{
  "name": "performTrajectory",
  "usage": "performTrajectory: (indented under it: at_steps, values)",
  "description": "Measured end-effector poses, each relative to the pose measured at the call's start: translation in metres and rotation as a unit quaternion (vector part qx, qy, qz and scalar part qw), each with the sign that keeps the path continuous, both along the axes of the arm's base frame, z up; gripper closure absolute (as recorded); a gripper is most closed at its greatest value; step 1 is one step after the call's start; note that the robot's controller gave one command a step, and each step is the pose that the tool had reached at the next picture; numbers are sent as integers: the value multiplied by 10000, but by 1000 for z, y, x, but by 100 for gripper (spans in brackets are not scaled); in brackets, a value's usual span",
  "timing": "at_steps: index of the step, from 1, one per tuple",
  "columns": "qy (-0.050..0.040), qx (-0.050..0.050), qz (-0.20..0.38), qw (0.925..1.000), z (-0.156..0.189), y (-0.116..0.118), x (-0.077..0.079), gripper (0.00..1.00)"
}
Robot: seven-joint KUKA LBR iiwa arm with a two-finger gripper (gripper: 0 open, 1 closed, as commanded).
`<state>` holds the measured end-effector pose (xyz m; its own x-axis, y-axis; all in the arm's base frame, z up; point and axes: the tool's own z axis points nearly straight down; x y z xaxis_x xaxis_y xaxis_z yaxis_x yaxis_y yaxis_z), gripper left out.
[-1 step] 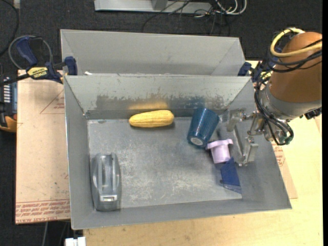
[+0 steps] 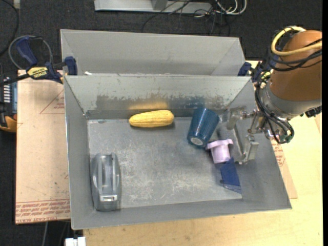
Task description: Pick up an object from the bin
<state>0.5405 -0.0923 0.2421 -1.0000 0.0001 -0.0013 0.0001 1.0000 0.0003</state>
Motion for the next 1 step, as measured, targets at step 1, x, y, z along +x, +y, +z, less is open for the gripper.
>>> performTrajectory:
  at_steps: [1]
  values:
    - [-21, -8, 3034, 9529, -102, -18, 35, 0]
